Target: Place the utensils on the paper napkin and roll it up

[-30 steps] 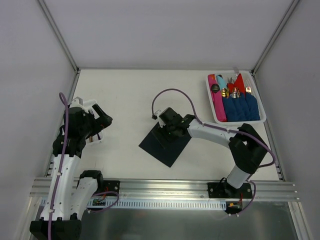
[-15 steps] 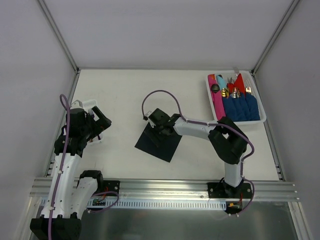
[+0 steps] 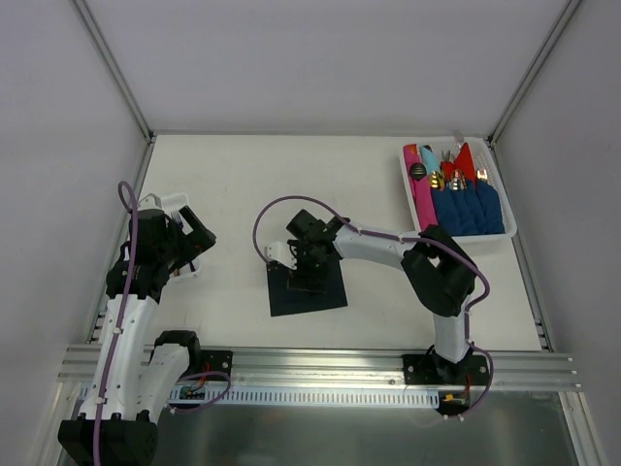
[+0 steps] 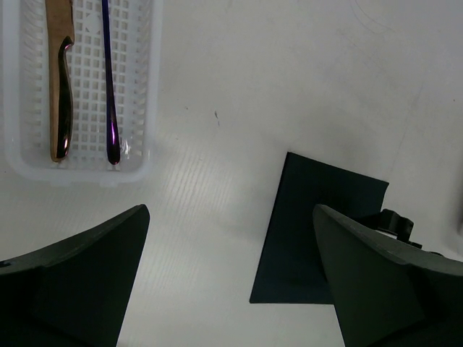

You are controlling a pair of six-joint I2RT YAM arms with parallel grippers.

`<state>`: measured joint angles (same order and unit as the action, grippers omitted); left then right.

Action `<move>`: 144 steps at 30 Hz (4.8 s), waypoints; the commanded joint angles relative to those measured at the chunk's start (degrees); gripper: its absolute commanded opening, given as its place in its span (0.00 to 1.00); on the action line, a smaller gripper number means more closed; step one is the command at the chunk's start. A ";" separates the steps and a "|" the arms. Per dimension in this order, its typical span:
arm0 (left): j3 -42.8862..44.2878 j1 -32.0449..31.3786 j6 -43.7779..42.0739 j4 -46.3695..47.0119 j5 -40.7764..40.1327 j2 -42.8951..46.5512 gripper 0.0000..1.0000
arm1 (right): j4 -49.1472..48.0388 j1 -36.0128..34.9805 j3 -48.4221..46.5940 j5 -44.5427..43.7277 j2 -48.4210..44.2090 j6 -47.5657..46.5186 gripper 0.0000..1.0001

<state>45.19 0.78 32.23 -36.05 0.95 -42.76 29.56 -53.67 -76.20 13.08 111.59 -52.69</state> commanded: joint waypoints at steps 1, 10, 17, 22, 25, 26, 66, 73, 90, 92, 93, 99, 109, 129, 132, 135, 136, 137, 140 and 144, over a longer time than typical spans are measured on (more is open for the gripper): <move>2.10 -0.07 -1.46 0.37 0.63 0.05 0.99 | 3.13 0.84 -0.69 3.88 -4.70 -11.57 0.87; 2.80 -0.07 0.46 0.46 -0.60 0.22 0.99 | -1.08 1.20 -3.62 -7.87 -16.75 38.81 0.89; 2.80 -0.07 3.72 0.37 -2.79 1.36 0.99 | 1.98 1.20 -1.92 -21.42 -15.27 60.20 0.81; 2.36 -0.07 4.51 0.37 -2.62 2.07 0.99 | 5.42 1.11 -6.32 -21.78 -9.21 68.76 0.81; 2.18 -0.07 4.25 0.46 -2.88 1.89 0.99 | 5.42 1.02 -6.59 -21.78 -6.92 71.31 0.81; 2.10 -0.07 4.25 0.37 -2.97 1.81 0.99 | 5.51 1.02 -6.33 -22.04 -5.96 71.67 0.81; 2.97 0.10 -0.76 -0.16 5.03 -8.83 0.99 | 10.16 9.46 -27.85 -10.71 19.01 36.69 0.86; 4.47 0.89 -0.50 -1.74 2.13 -10.76 0.97 | 10.52 9.73 -26.10 -8.16 16.82 38.18 0.86; 6.05 1.86 -1.64 -2.53 3.35 -11.90 0.98 | 5.68 7.88 -11.60 -6.67 9.35 29.93 0.85; 6.05 1.86 -1.82 -2.53 3.62 -11.82 0.98 | 5.60 7.53 -11.51 -6.66 9.26 29.14 0.85; 6.05 1.86 -1.90 -2.53 3.62 -11.82 0.99 | 5.51 7.35 -11.42 -6.84 9.00 28.87 0.85; 6.66 3.17 -1.99 -2.53 3.62 -11.82 0.99 | 6.29 6.65 -12.65 -5.44 6.54 30.70 0.90; 16.59 8.27 -6.30 -4.81 5.64 -19.01 0.96 | 12.88 5.86 -27.22 -2.54 0.39 37.04 0.97; 31.10 16.98 -12.63 -9.47 -2.17 -48.72 0.37 | 12.89 11.57 -13.89 10.55 -13.24 31.15 0.99; 30.84 17.07 -11.75 -9.30 -3.50 -51.63 0.36 | 12.98 12.80 -11.25 12.14 -14.12 31.24 0.99; 29.79 17.07 -11.92 -7.55 -2.36 -53.48 0.36 | 12.63 13.59 -9.14 13.98 -14.73 31.15 0.99; 29.35 17.07 -12.10 -6.84 -1.57 -53.74 0.35 | 12.63 13.77 -8.79 14.25 -14.91 31.15 0.99; 29.08 17.07 -12.19 -5.88 -1.13 -54.18 0.34 | 12.63 13.94 -8.44 14.69 -14.91 31.15 0.99; 28.99 17.07 -12.71 -4.12 -0.69 -56.63 0.36 | 13.15 14.56 -7.47 16.36 -14.65 31.24 0.99; 29.69 16.98 -13.07 -3.06 0.37 -58.92 0.35 | 13.86 14.82 -6.59 17.42 -14.73 30.71 0.99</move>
<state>74.19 17.34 20.43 -40.27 0.19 -100.03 42.41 -39.16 -83.44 27.68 99.92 -20.67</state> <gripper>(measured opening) 0.355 0.991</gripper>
